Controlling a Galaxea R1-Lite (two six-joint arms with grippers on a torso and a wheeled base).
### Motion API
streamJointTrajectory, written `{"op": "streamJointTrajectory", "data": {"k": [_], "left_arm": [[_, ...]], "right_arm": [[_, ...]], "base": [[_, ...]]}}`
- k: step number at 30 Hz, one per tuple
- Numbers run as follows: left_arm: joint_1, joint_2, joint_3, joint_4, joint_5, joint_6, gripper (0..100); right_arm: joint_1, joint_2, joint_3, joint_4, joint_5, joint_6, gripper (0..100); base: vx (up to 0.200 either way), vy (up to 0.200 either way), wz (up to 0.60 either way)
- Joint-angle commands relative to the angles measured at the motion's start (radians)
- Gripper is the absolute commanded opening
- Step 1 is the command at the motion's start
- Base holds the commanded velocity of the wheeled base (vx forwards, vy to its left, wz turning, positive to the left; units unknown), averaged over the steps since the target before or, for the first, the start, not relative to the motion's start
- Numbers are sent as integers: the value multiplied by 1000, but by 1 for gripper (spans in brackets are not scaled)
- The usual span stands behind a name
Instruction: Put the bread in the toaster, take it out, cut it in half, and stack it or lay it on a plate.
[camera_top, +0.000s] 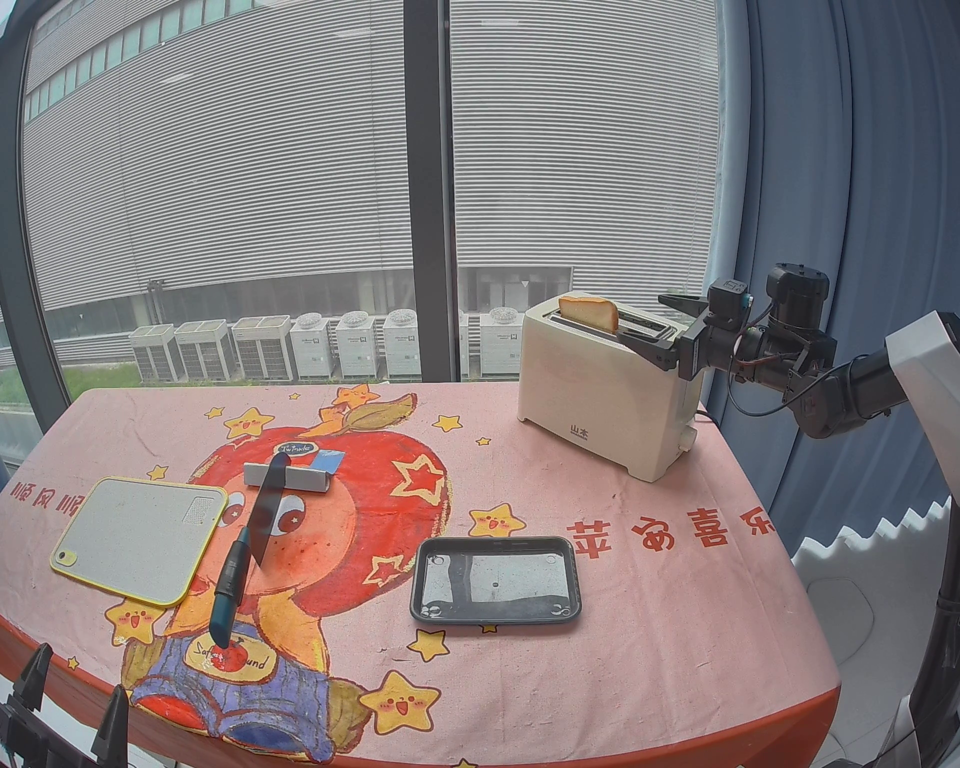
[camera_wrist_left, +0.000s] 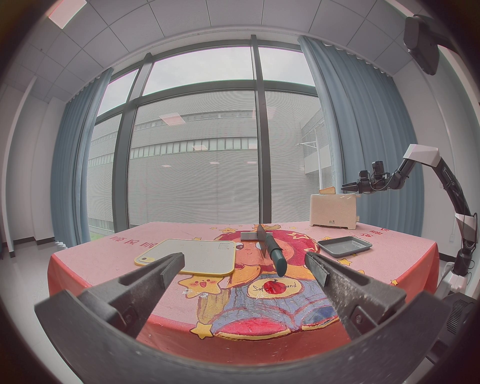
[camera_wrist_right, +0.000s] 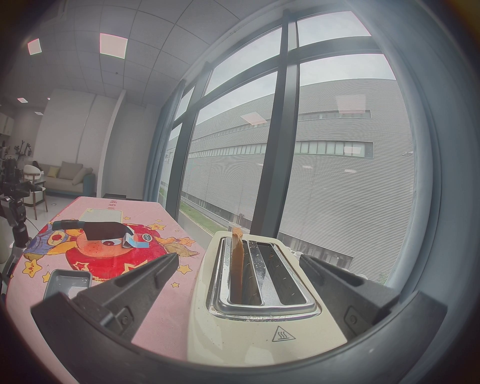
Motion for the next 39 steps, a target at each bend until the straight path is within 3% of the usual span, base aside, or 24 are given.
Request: {"op": "streamJointTrajectory", "data": {"k": [1, 9, 21, 22, 31, 32, 39], "left_arm": [[0, -15, 16, 0, 0, 0, 100], [0, -15, 16, 0, 0, 0, 100], [0, -15, 16, 0, 0, 0, 100], [0, -15, 16, 0, 0, 0, 100], [0, -15, 16, 0, 0, 0, 100], [0, -15, 16, 0, 0, 0, 100], [0, -15, 16, 0, 0, 0, 100]], "right_arm": [[-3, -6, 3, -3, 0, 0, 100], [-11, -49, 43, -11, -3, 10, 100], [-34, -248, 276, -12, -2, 20, 100], [-41, -266, 298, -12, 1, 21, 0], [-34, -408, 463, 0, -3, 87, 0], [-32, -440, 506, 2, -6, 116, 0], [-32, -478, 552, -11, -5, 144, 0]], "base": [[0, 0, 0], [0, 0, 0], [0, 0, 0], [0, 0, 0], [0, 0, 0], [0, 0, 0], [0, 0, 0]]}}
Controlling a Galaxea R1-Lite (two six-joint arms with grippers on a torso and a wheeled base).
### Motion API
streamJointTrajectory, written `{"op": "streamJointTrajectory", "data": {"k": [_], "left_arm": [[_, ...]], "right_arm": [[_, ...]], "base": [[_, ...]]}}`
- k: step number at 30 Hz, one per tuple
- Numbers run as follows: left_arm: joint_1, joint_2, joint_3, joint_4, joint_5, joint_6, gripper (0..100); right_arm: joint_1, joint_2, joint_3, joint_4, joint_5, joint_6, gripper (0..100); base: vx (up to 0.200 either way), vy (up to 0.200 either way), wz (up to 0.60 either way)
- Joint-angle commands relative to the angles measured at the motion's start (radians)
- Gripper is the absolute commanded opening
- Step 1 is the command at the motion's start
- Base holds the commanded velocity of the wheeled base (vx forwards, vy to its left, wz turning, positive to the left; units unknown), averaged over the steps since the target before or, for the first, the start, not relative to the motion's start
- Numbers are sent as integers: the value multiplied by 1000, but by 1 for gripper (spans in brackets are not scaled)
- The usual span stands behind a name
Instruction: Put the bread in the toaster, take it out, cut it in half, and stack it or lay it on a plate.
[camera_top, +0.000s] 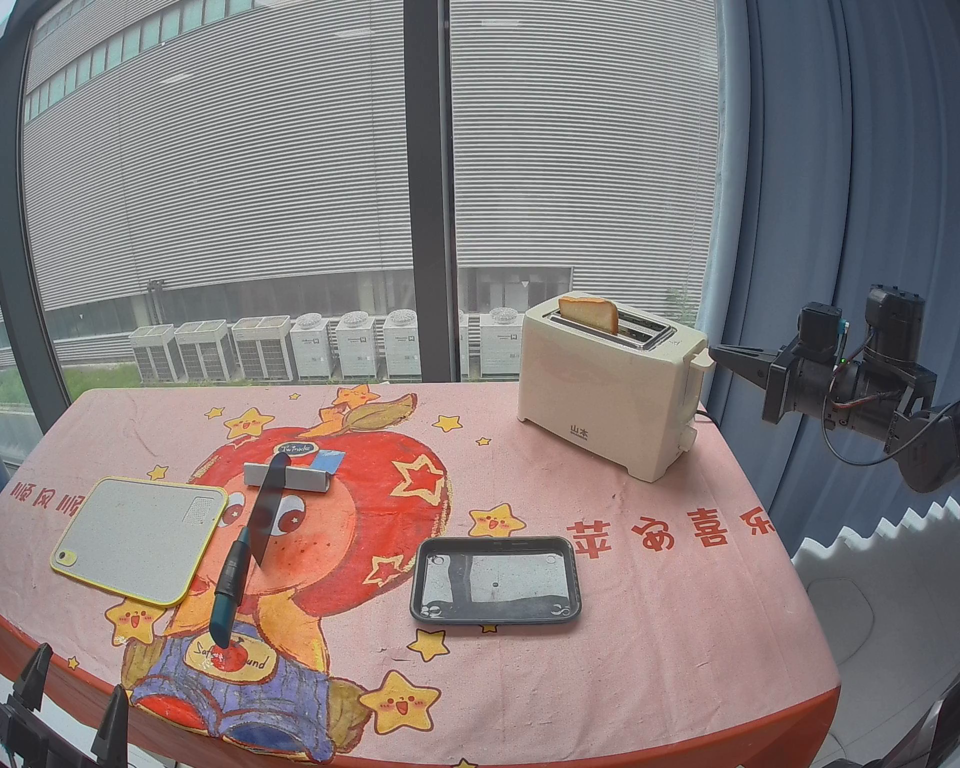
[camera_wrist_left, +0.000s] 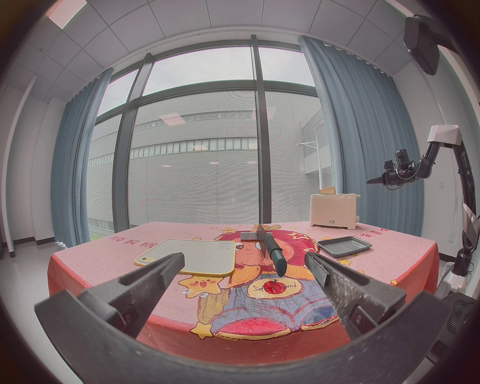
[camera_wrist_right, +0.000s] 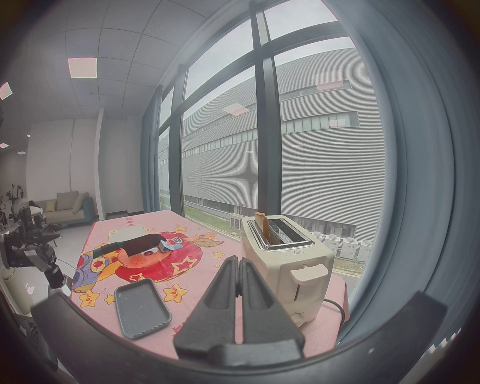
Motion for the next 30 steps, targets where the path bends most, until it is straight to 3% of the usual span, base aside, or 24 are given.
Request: {"op": "streamJointTrajectory", "data": {"k": [1, 8, 13, 23, 30], "left_arm": [[0, -15, 16, 0, 0, 0, 100], [0, -15, 16, 0, 0, 0, 100], [0, -16, 16, 0, 0, 0, 100], [0, -16, 16, 0, 0, 2, 100], [0, -16, 16, 0, 0, 2, 100]], "right_arm": [[3, -58, 27, -2, 0, 3, 0], [15, -107, 54, -2, 1, 34, 0], [12, -165, 137, -2, 12, 66, 0], [14, -111, 169, -112, -2, 76, 0], [7, -44, 160, -119, -9, 74, 0]], "base": [[0, 0, 0], [0, 0, 0], [0, 0, 0], [0, 0, 0], [0, 0, 0]]}}
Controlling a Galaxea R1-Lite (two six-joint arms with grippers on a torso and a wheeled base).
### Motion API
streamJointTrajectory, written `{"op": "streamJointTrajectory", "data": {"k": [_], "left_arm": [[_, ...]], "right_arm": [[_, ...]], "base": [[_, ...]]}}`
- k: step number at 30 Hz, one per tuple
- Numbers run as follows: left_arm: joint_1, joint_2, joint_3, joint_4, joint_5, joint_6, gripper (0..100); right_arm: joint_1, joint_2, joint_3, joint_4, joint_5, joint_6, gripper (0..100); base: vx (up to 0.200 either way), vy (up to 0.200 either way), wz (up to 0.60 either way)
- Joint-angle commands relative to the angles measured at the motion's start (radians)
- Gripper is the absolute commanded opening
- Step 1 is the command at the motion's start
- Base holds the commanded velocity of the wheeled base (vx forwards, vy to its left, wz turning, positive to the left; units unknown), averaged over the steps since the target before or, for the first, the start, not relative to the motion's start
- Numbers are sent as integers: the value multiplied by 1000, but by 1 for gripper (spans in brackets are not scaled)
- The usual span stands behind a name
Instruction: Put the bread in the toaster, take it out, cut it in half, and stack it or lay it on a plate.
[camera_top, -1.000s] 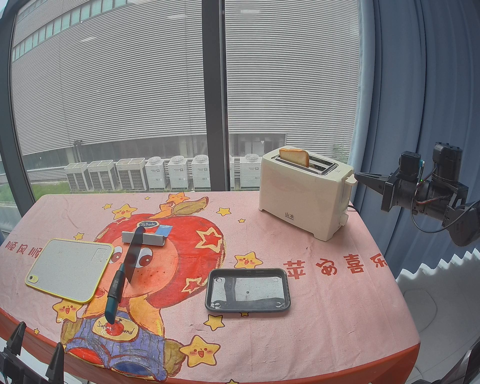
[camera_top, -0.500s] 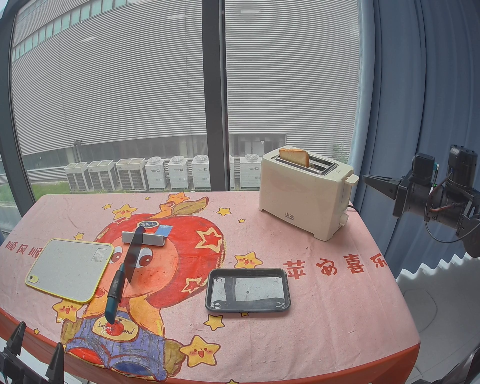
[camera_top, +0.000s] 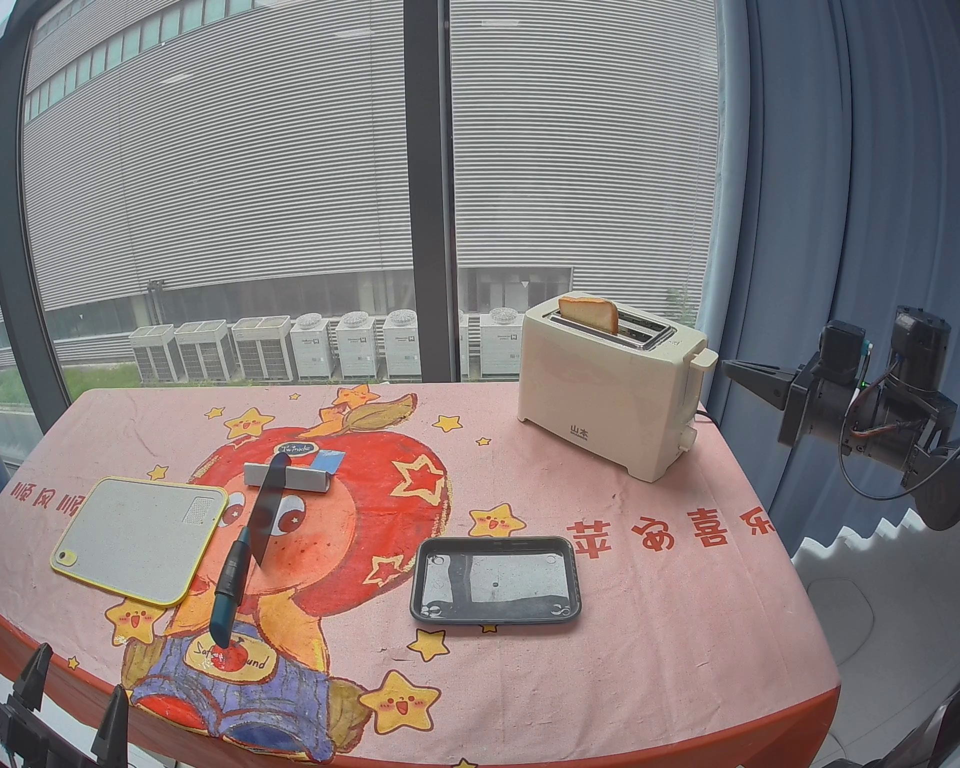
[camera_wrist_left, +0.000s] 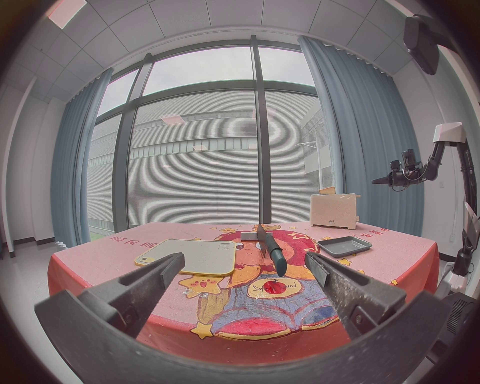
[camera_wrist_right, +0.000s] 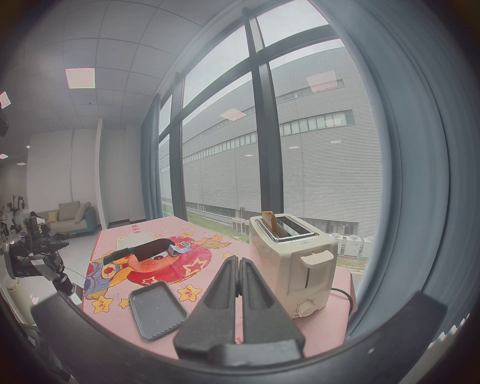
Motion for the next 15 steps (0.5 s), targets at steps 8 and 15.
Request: {"op": "streamJointTrajectory", "data": {"k": [8, 15], "left_arm": [[0, -16, 16, 0, 0, 1, 100], [0, -16, 16, 0, 0, 1, 100]], "right_arm": [[-23, 171, -12, -115, -7, 0, 0], [-25, 283, -17, -204, -45, -2, 0]], "base": [[0, 0, 0], [0, 0, 0]]}}
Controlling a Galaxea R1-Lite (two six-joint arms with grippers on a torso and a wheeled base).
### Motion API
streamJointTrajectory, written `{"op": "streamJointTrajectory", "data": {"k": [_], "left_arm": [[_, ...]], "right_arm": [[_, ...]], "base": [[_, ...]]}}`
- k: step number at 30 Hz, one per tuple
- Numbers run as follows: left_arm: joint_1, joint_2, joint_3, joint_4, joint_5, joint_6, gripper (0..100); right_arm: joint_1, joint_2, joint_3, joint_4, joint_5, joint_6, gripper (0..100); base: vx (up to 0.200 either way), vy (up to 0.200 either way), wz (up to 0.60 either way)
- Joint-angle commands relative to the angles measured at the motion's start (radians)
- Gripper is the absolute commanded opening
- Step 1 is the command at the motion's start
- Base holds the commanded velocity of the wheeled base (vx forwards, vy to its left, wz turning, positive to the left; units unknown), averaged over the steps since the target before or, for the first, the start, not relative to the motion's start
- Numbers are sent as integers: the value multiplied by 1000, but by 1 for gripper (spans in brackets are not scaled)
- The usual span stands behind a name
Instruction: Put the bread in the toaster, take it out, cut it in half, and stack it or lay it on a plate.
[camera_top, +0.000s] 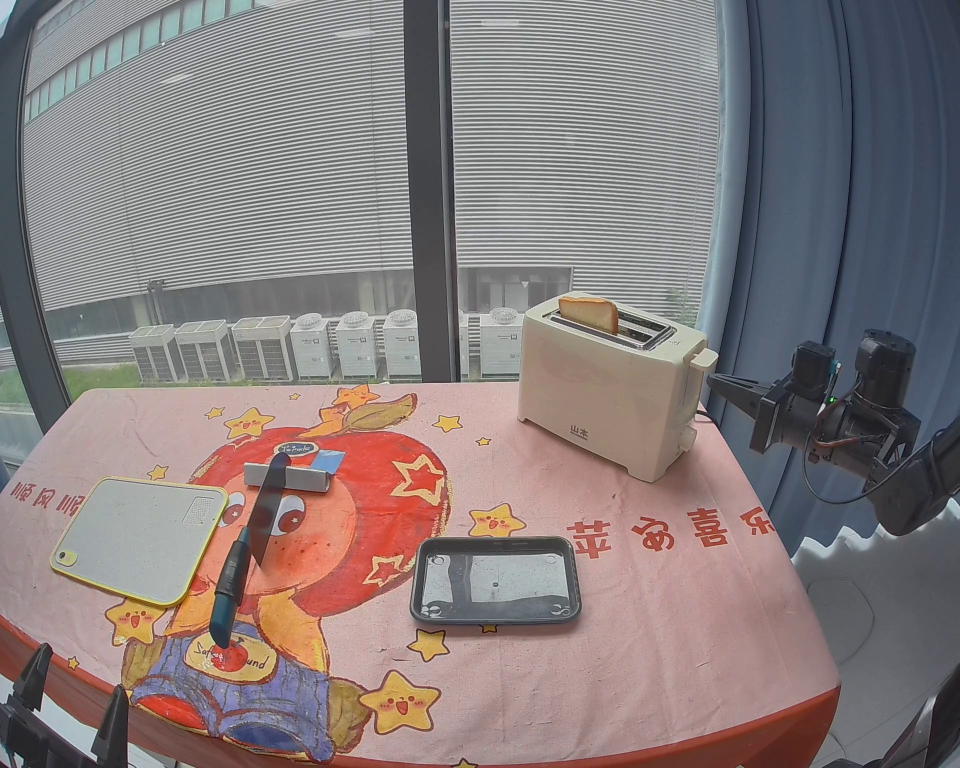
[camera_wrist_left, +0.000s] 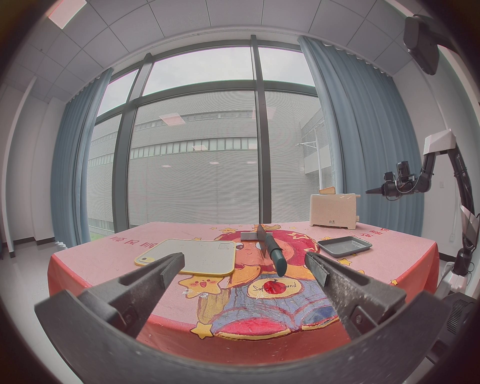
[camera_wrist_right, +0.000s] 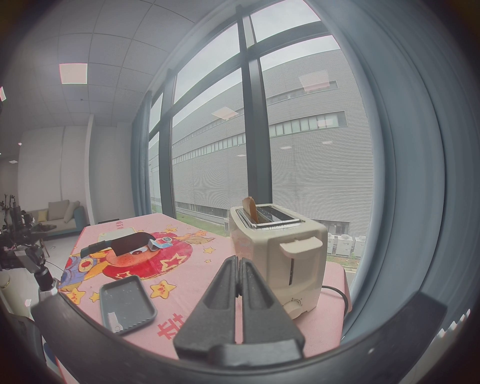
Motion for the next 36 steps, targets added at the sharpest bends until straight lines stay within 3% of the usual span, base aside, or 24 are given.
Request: {"op": "streamJointTrajectory", "data": {"k": [1, 36], "left_arm": [[0, -16, 16, 0, 0, 0, 100], [0, -16, 16, 0, 0, 0, 100]], "right_arm": [[-3, 109, -3, -35, -9, -1, 0], [-32, 293, -19, -46, -9, -10, 0]], "base": [[0, 0, 0], [0, 0, 0]]}}
